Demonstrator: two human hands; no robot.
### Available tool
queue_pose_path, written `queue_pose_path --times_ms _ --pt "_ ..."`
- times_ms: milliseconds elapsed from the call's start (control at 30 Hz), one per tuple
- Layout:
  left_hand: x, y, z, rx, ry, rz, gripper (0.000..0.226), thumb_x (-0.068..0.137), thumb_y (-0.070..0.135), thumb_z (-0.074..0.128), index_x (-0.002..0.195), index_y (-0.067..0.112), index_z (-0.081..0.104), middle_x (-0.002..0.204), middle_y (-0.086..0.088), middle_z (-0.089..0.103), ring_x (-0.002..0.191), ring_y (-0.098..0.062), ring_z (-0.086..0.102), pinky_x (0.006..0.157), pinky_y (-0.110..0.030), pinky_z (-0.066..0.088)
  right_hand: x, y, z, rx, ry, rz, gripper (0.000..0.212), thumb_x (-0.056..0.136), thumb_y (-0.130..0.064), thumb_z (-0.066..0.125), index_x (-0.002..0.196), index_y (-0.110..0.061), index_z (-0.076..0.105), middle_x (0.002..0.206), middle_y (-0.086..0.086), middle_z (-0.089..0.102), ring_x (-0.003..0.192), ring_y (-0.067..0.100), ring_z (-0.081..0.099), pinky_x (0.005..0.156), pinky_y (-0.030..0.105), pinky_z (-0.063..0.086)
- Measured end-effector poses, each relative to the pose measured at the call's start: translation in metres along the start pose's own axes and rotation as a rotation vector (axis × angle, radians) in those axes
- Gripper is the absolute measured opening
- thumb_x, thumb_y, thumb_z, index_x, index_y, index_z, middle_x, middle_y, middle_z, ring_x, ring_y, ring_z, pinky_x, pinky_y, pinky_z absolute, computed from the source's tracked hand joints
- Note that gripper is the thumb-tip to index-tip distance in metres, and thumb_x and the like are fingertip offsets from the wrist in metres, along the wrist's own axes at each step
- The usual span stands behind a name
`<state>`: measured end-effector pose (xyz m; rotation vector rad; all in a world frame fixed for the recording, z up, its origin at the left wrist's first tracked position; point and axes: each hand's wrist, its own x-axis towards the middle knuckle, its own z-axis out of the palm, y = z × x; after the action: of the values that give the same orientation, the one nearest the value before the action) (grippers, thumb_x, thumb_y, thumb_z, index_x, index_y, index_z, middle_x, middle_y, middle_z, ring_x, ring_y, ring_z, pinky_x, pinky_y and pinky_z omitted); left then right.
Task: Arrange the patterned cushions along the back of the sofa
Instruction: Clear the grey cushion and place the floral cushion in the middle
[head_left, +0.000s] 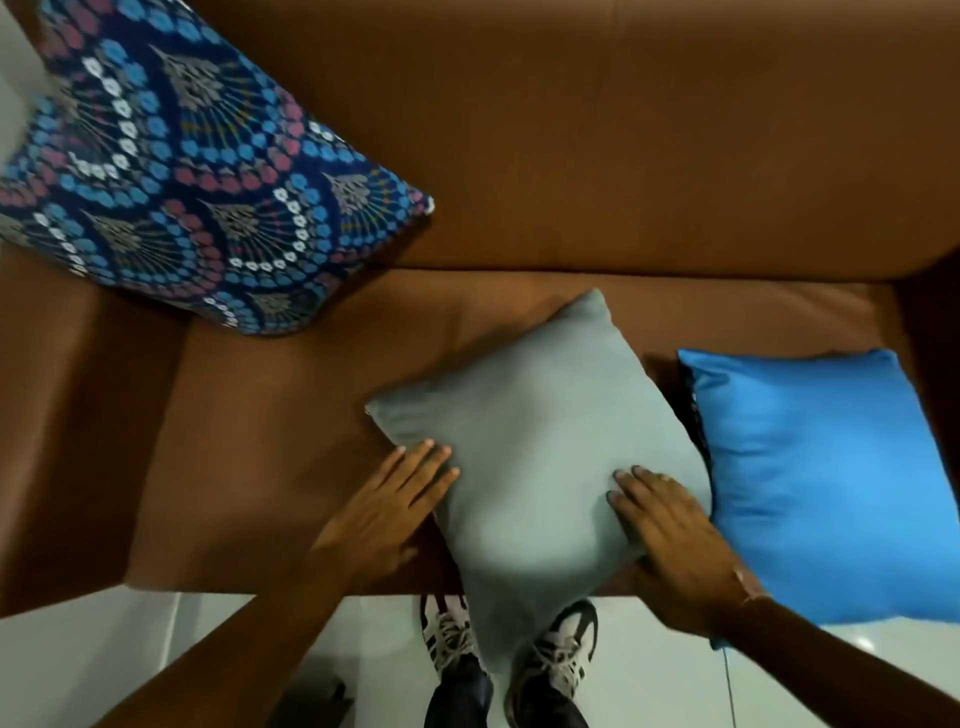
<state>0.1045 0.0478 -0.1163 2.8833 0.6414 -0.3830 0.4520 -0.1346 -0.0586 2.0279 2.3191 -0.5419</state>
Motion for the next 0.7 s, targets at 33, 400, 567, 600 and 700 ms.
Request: queue_pose_path --times_ms 33,400,567,600,700 --pt "0.007 0.003 0.008 0.015 -0.002 -0.018 0.129 0.059 0.054 0.077 0.157 0.013 0.004 0.165 -0.014 0.007 0.152 -0.034 0.003 0.123 -0.052 0.010 -0.010 -0.002 0.019 -0.044 -0.047 0.006 0.087 0.073 -0.036 0.052 0.152 -0.011 0.024 0.161 0.016 0.018 0.148 0.036 0.014 0.120 0.051 0.012" --pt "0.070 0.002 0.037 0.146 0.181 -0.150 0.074 0.087 0.007 0.028 0.154 0.000 -0.001 0.163 -0.020 0.008 0.151 -0.039 0.007 0.121 -0.056 0.017 0.035 -0.025 0.078 -0.158 0.161 0.249 0.085 0.069 -0.024 0.081 0.142 -0.003 0.043 0.151 0.016 0.041 0.142 0.035 0.032 0.114 0.054 0.017" --pt "0.057 0.000 -0.001 -0.028 0.140 -0.129 0.081 0.077 0.010 0.050 0.152 0.006 0.019 0.159 -0.012 0.030 0.147 -0.030 0.028 0.119 -0.046 0.023 0.039 -0.011 0.033 0.120 0.311 0.186 0.071 0.052 -0.005 0.077 0.123 -0.009 0.065 0.124 0.004 0.067 0.121 0.023 0.059 0.114 0.040 0.020" --pt "0.053 -0.004 -0.015 -0.093 0.133 -0.136 0.086 0.073 0.010 0.060 0.151 0.006 0.025 0.157 -0.010 0.036 0.144 -0.028 0.034 0.118 -0.041 0.019 0.043 -0.008 0.019 0.174 0.373 0.163 0.059 0.060 -0.007 0.067 0.119 -0.009 0.066 0.120 0.004 0.069 0.117 0.021 0.061 0.114 0.036 0.021" --pt "0.057 -0.016 -0.058 -0.235 0.265 -0.130 0.065 0.076 0.018 0.067 0.138 0.005 0.050 0.140 -0.009 0.058 0.127 -0.026 0.057 0.119 -0.024 0.012 0.057 -0.001 -0.028 0.327 0.485 0.199 0.047 0.081 -0.013 0.036 0.119 -0.009 0.064 0.116 0.006 0.068 0.123 0.010 0.052 0.116 0.023 0.019"
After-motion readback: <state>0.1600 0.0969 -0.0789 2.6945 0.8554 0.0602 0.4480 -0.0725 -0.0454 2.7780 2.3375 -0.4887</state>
